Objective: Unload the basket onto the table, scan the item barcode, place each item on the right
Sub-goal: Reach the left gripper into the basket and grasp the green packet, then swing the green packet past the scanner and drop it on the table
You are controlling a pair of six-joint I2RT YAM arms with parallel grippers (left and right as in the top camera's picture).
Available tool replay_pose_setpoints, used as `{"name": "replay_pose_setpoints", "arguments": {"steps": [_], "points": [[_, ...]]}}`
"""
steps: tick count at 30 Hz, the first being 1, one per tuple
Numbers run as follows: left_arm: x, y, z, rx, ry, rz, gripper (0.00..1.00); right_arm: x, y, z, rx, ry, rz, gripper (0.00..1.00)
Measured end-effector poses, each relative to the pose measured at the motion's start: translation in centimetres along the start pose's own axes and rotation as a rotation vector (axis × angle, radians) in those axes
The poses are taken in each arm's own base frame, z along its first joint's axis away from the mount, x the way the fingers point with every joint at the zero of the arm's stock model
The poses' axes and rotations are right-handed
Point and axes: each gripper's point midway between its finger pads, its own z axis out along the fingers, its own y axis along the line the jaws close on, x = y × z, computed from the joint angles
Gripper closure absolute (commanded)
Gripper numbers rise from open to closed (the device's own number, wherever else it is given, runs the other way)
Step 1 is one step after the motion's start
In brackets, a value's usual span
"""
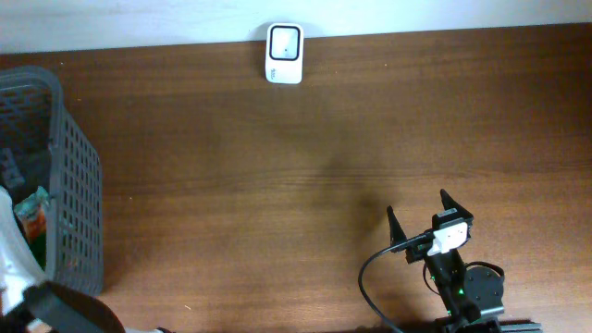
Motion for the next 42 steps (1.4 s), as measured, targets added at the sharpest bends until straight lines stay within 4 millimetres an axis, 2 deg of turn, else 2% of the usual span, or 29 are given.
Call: {"name": "replay_pose_setpoints", "arguments": {"steps": [1,2,4,6,7,8,9,10,11,12,13,14,17,20,21,23,24,25,26,27,28,30,31,33,35,37,39,41,42], "points": [[-0.2,0.4,-1.9,0.010,-0.028,-0.019,1.00,0.0,0.0,0.0,0.000,0.000,0.000,0.02],[-0.8,1.1,-4.9,0.016,-0.098,-0.073,1.00,0.0,0.0,0.0,0.000,0.000,0.000,0.01],[-1.7,2.2,-9.2,0.021,-0.205,-0.138,1.00,0.0,0.0,0.0,0.000,0.000,0.000,0.02],[-2.9,3.4,-16.7,0.053,-0.415,-0.222,1.00,0.0,0.0,0.0,0.000,0.000,0.000,0.02],[-3.3,3.5,-19.5,0.080,-0.500,-0.250,1.00,0.0,0.0,0.0,0.000,0.000,0.000,0.02],[-3.7,3.3,-21.7,0.124,-0.571,-0.276,1.00,0.0,0.0,0.0,0.000,0.000,0.000,0.02],[-4.0,2.6,-25.2,0.195,-0.674,-0.289,1.00,0.0,0.0,0.0,0.000,0.000,0.000,0.02],[-3.9,1.8,-27.6,0.248,-0.733,-0.287,1.00,0.0,0.0,0.0,0.000,0.000,0.000,0.01],[-3.5,-0.2,-30.8,0.338,-0.800,-0.257,1.00,0.0,0.0,0.0,0.000,0.000,0.000,0.02],[-2.9,-2.1,-32.8,0.420,-0.830,-0.221,1.00,0.0,0.0,0.0,0.000,0.000,0.000,0.02],[-2.3,-3.9,-33.6,0.485,-0.819,-0.185,1.00,0.0,0.0,0.0,0.000,0.000,0.000,0.02],[-1.3,-6.6,-34.1,0.577,-0.784,-0.124,1.00,0.0,0.0,0.0,0.000,0.000,0.000,0.02],[-0.7,-11.7,-34.4,0.722,-0.718,-0.006,1.00,0.0,0.0,0.0,0.000,0.000,0.000,0.02],[0.1,-18.9,-33.0,0.823,-0.576,0.141,1.00,0.0,0.0,0.0,0.000,0.000,0.000,0.02],[0.2,-23.0,-31.5,0.833,-0.507,0.215,1.00,0.0,0.0,0.0,0.000,0.000,0.000,0.01],[0.3,-30.1,-29.0,0.837,-0.415,0.299,1.00,0.0,0.0,0.0,0.000,-0.002,0.000,0.02],[0.7,-32.6,-28.3,0.845,-0.388,0.331,1.00,0.0,0.0,0.0,0.000,-0.001,-0.001,0.02],[0.7,-36.5,-27.0,0.856,-0.372,0.361,1.00,0.0,0.0,0.0,0.000,-0.001,0.000,0.02],[2.9,-41.7,-24.2,0.857,-0.282,0.431,1.00,-0.1,0.0,0.0,0.000,-0.002,-0.001,0.02],[3.6,-43.5,-23.2,0.857,-0.263,0.443,1.00,-0.1,0.0,0.0,0.000,-0.002,0.000,0.02],[3.7,-46.1,-22.1,0.869,-0.266,0.439,1.00,-0.1,0.0,0.0,0.000,-0.002,0.000,0.02],[5.2,-49.2,-20.3,0.871,-0.233,0.459,1.00,-0.1,0.0,0.0,0.000,-0.002,0.000,0.02],[6.0,-50.3,-19.7,0.871,-0.216,0.467,0.94,-0.1,0.0,0.0,0.000,-0.002,0.000,0.02],[6.7,-52.3,-19.6,0.889,-0.227,0.474,0.01,-0.1,0.0,0.0,0.000,-0.002,0.000,0.02],[7.2,-52.9,-20.3,0.903,-0.237,0.487,0.01,-0.1,0.0,0.0,0.000,-0.002,0.000,0.02],[6.7,-52.2,-21.2,0.903,-0.236,0.482,0.01,-0.1,0.0,0.0,0.000,-0.002,0.000,0.02],[4.6,-49.8,-24.8,0.927,-0.299,0.464,0.01,0.0,0.0,0.0,0.000,-0.002,0.000,0.02],[0.5,-43.0,-33.4,0.987,-0.516,0.429,0.01,0.0,0.0,0.0,0.000,0.000,0.000,0.02],[0.0,-38.5,-36.5,0.986,-0.597,0.439,0.01,0.0,0.0,0.0,0.000,0.000,0.000,0.02]]}}
